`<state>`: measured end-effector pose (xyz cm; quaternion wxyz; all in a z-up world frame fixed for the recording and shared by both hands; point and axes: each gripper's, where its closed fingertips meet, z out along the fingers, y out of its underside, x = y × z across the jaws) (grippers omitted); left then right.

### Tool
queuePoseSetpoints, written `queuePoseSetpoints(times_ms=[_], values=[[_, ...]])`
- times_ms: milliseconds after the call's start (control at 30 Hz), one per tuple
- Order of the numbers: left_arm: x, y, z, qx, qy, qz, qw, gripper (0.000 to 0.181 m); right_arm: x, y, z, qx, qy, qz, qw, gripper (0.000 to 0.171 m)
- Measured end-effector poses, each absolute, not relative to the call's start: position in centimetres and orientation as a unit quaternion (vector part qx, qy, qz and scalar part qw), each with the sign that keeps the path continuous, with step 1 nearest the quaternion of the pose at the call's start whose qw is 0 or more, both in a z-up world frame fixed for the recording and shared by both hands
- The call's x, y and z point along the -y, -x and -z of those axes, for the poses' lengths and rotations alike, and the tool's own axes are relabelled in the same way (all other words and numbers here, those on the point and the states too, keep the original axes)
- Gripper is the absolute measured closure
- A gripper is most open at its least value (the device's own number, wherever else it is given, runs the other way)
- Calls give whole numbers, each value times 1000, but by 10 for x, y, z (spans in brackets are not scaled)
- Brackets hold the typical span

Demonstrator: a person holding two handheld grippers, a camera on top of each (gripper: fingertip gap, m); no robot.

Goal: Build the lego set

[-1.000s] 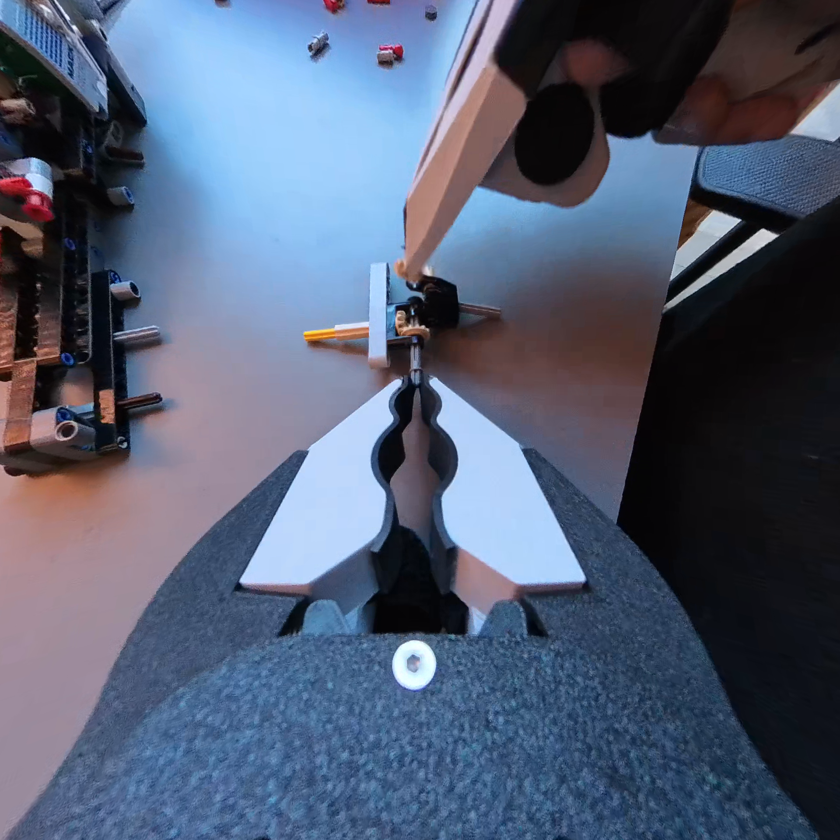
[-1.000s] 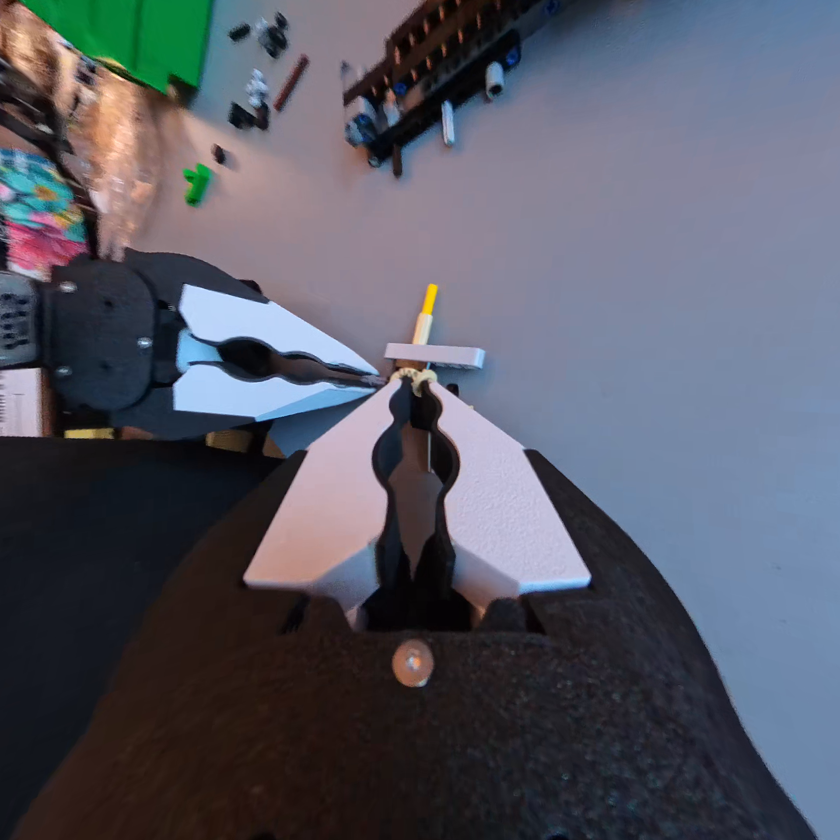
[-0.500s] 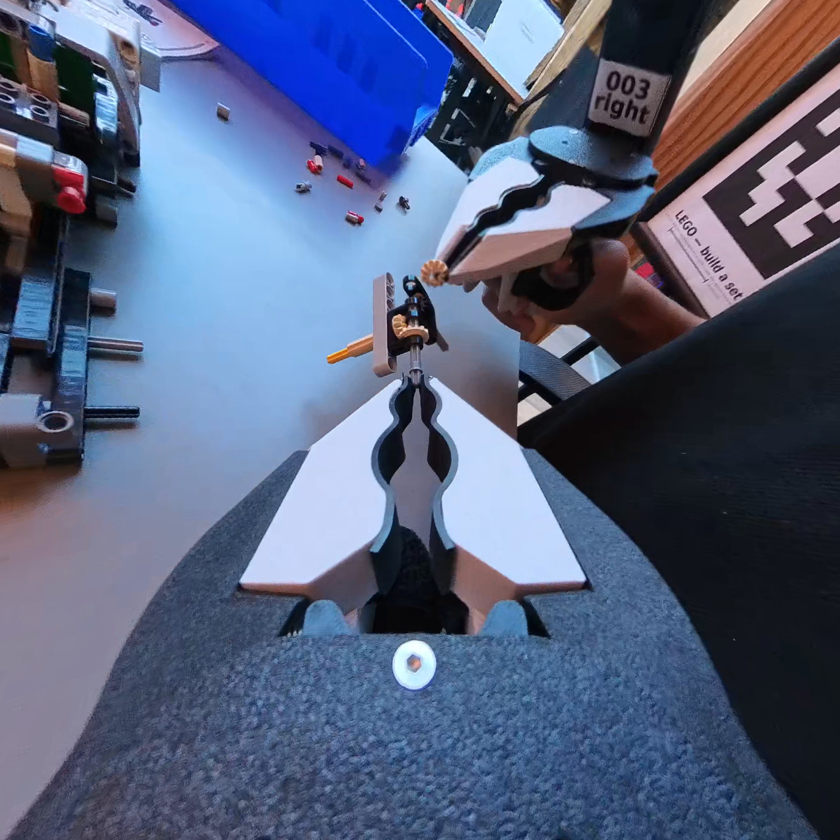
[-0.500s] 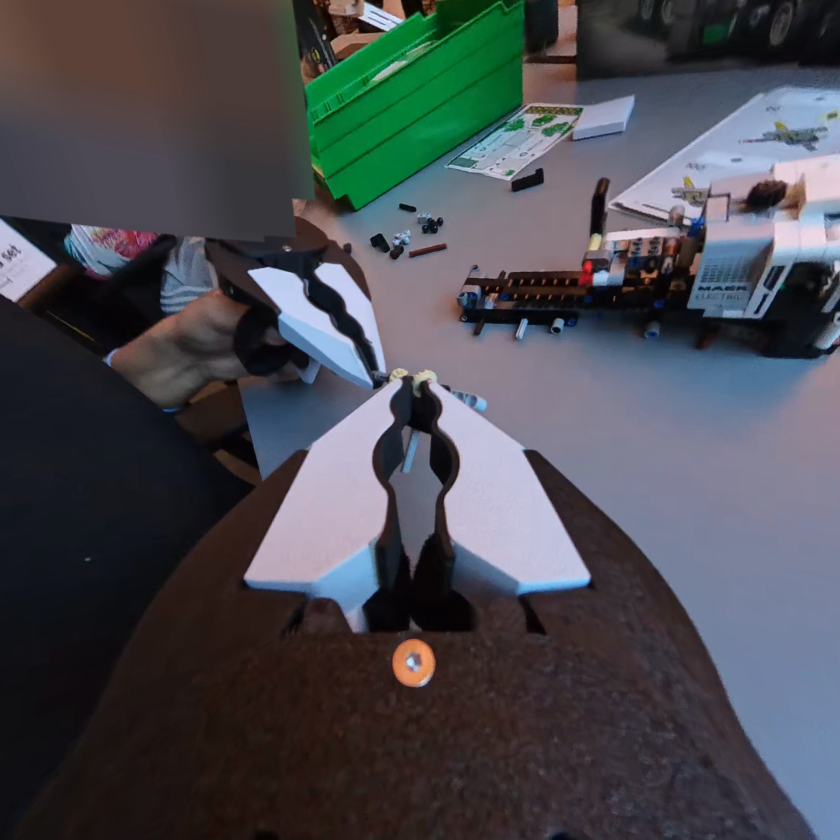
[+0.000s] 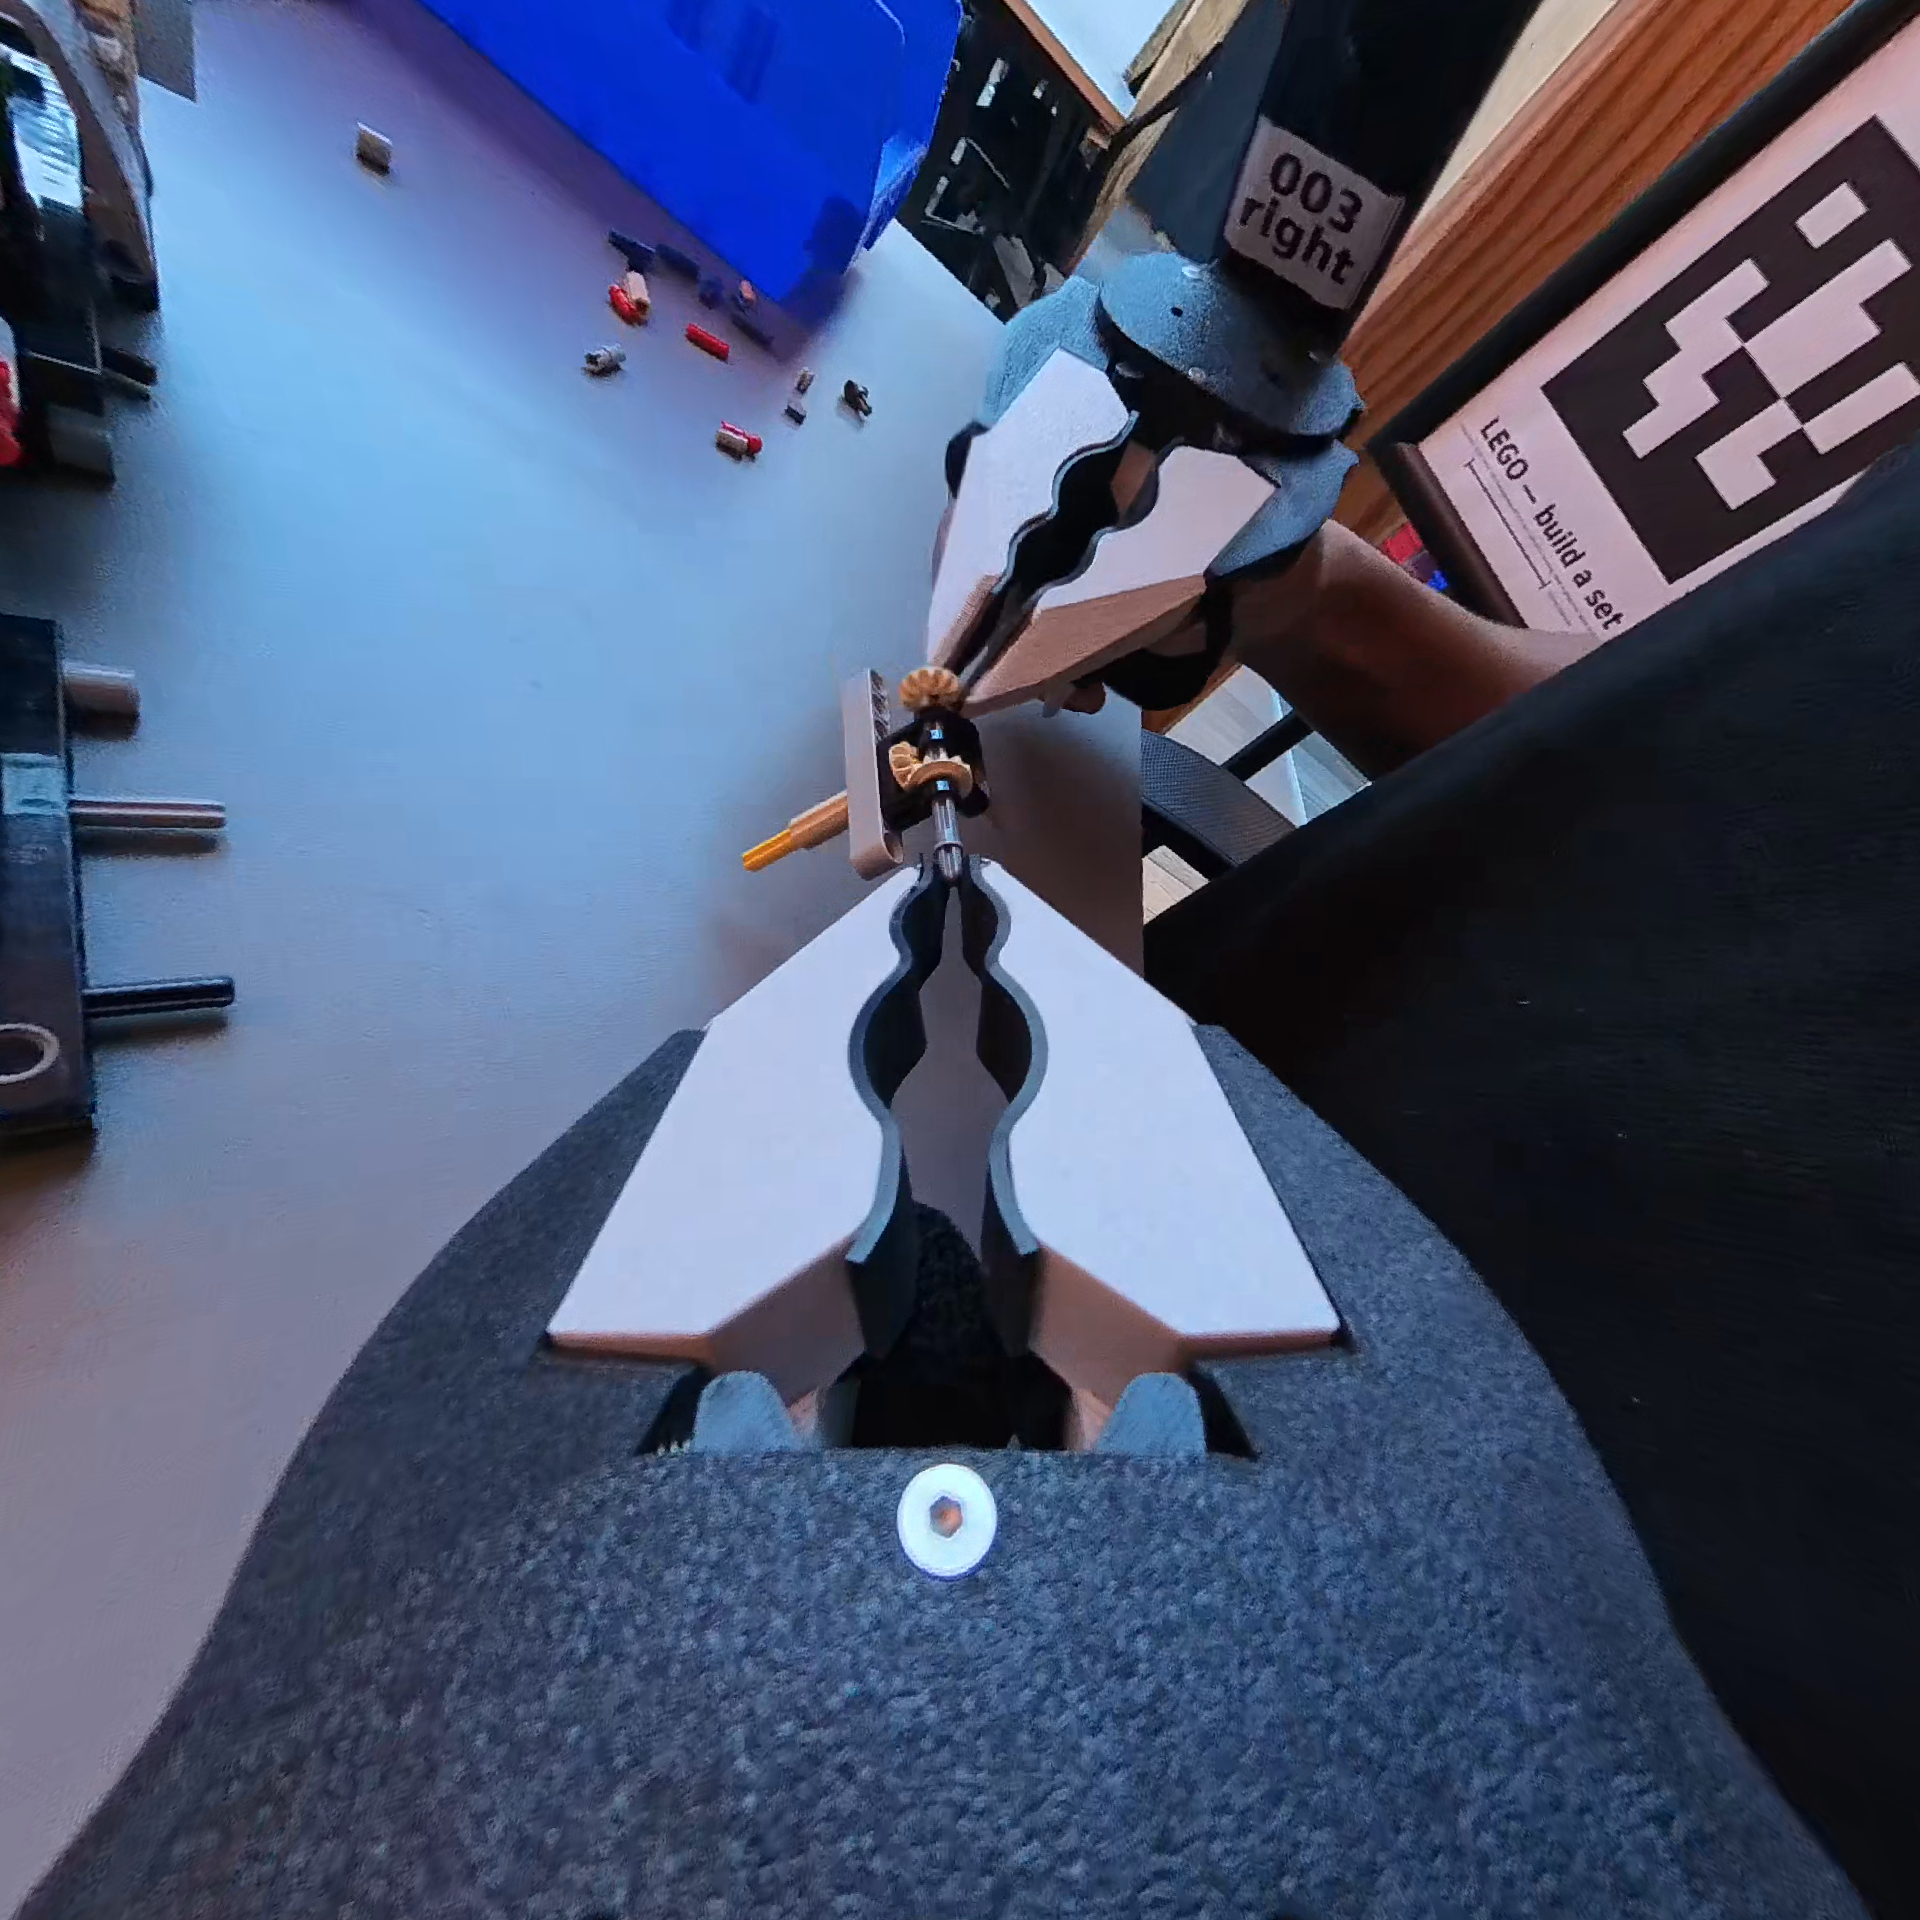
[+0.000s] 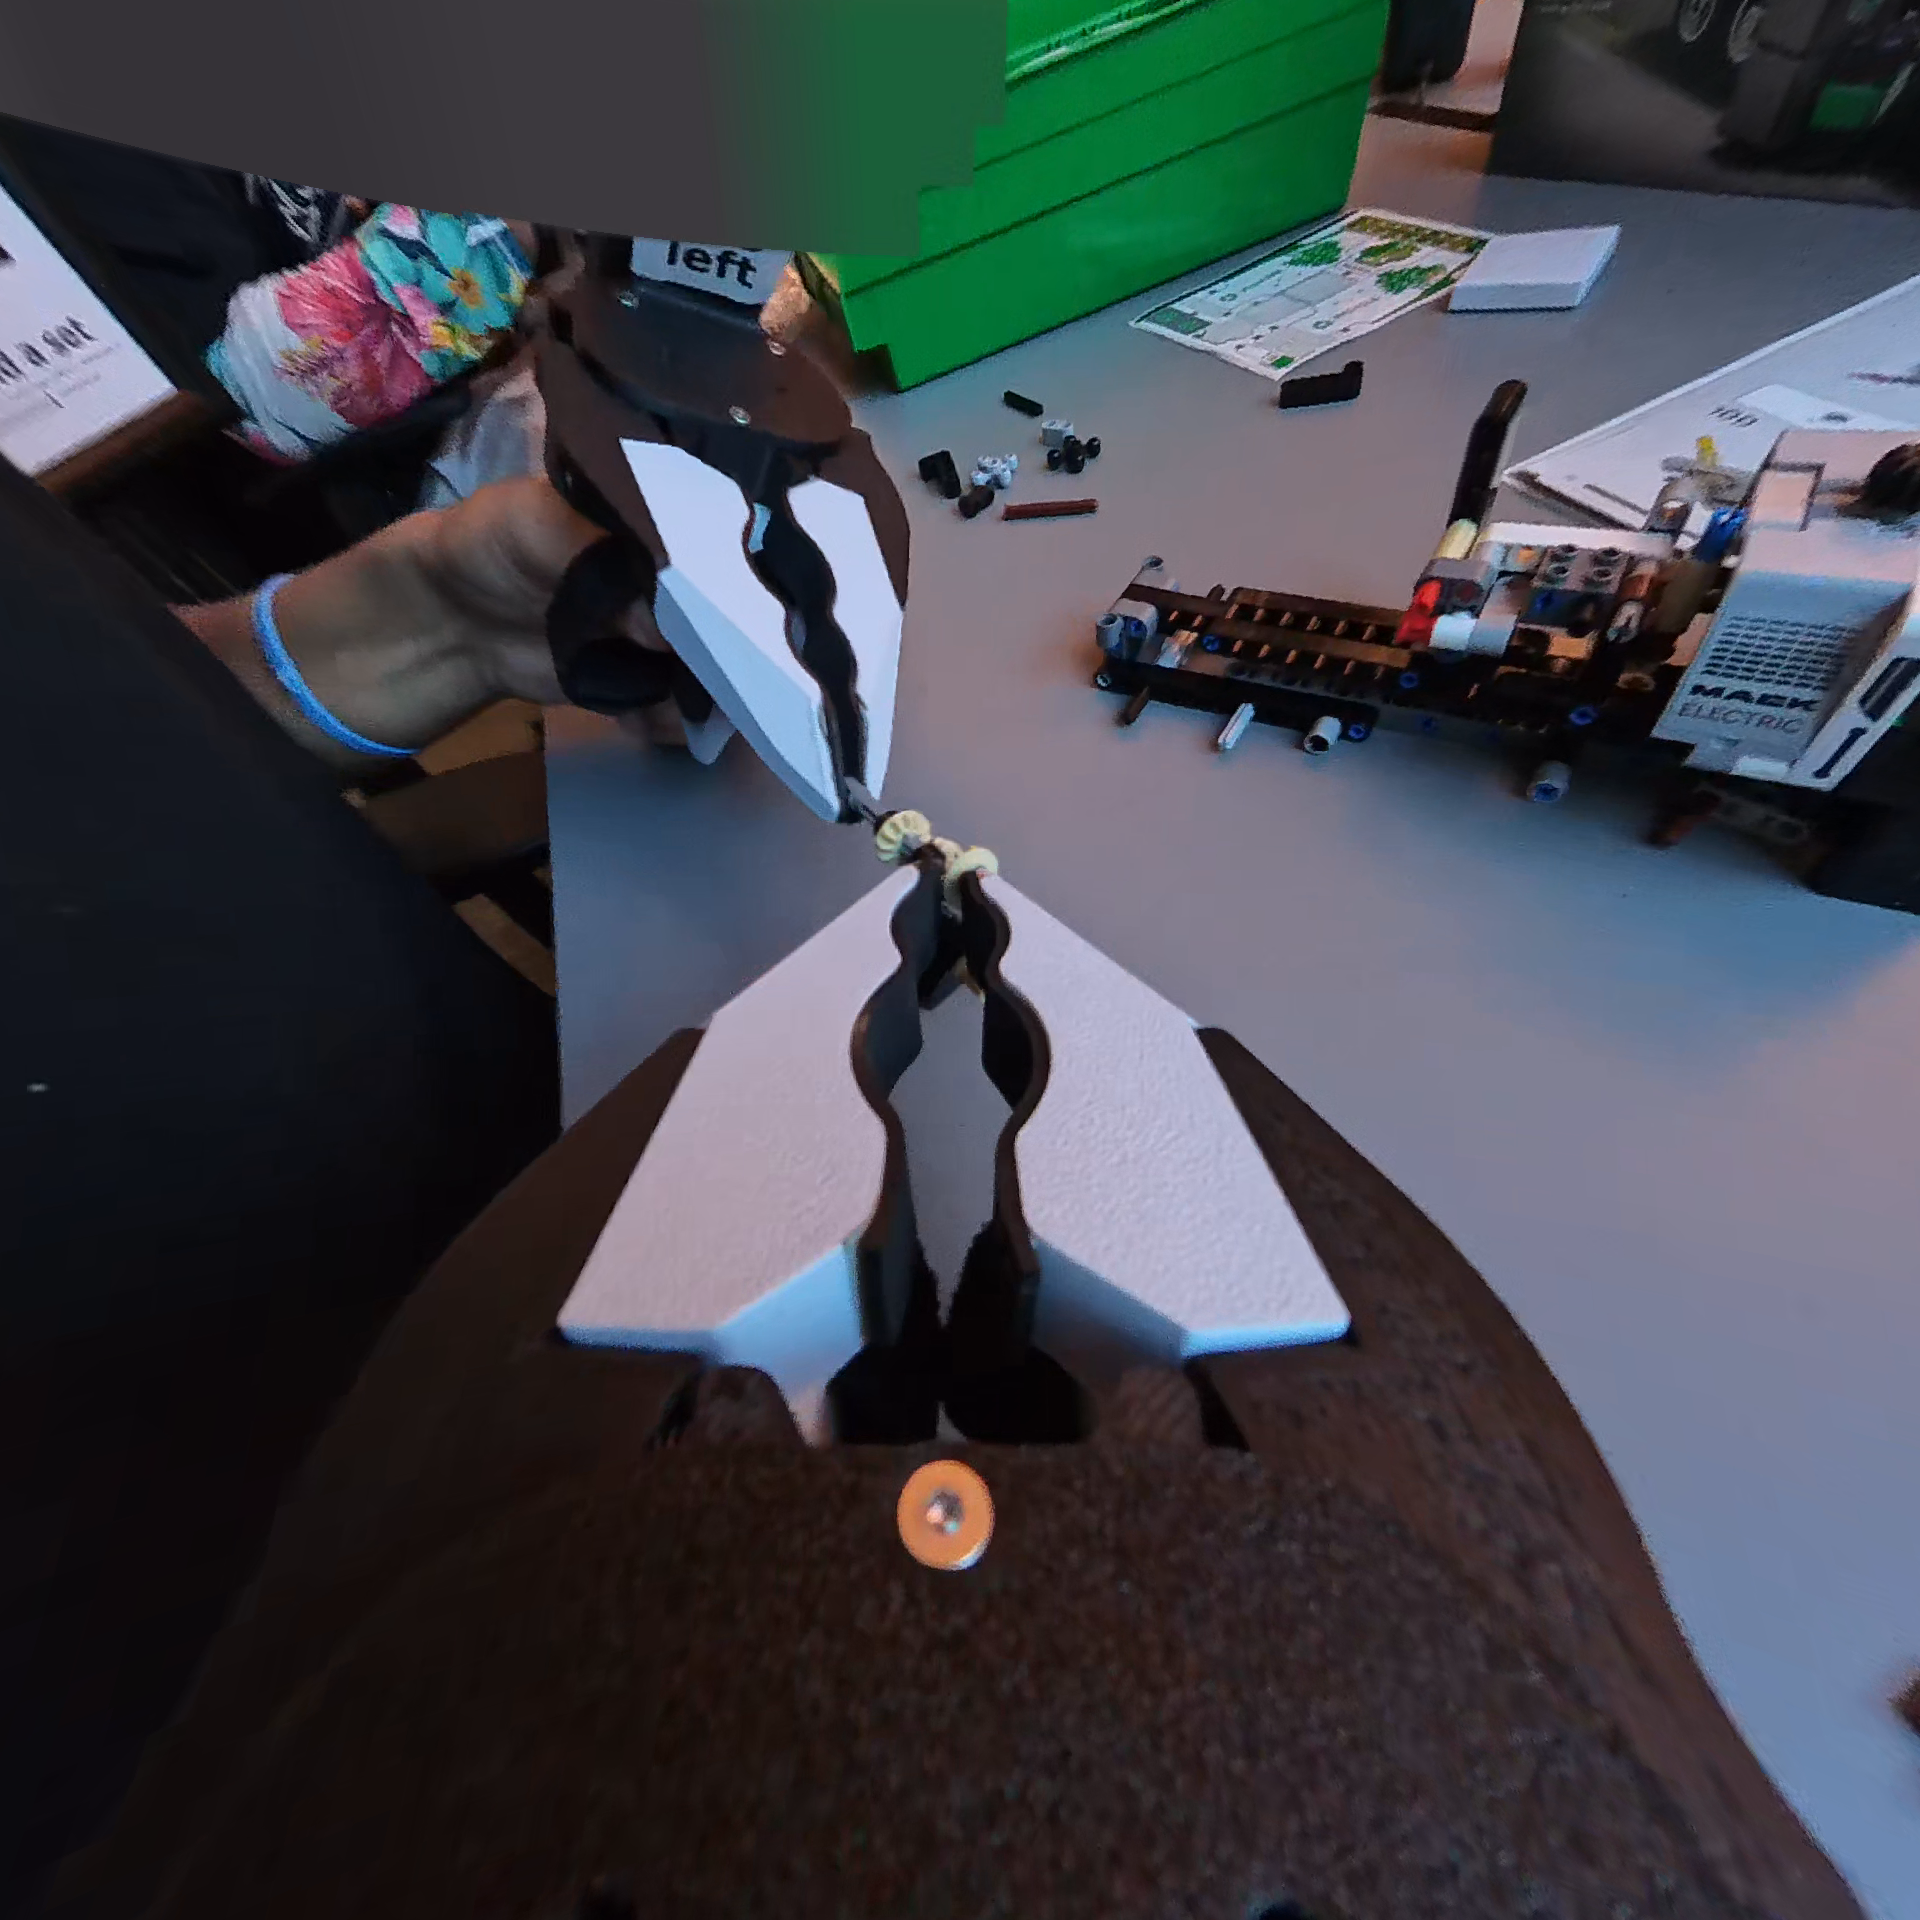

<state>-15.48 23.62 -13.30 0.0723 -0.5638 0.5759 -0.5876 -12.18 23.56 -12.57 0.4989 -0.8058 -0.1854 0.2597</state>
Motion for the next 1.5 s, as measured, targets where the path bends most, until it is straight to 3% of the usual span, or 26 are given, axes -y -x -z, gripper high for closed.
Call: queuePoseSetpoints(times_ms=[733, 1200, 1500], values=[[-237, 150, 143, -597, 569, 557, 99, 181, -233, 117, 141, 81, 858, -349, 369, 168], [-240, 148, 140, -587, 572, 561, 115, 181, -235, 117, 140, 101, 865, -316, 376, 168], [-243, 145, 129, -556, 569, 594, 120, 181, -238, 116, 135, 65, 820, -367, 434, 168]])
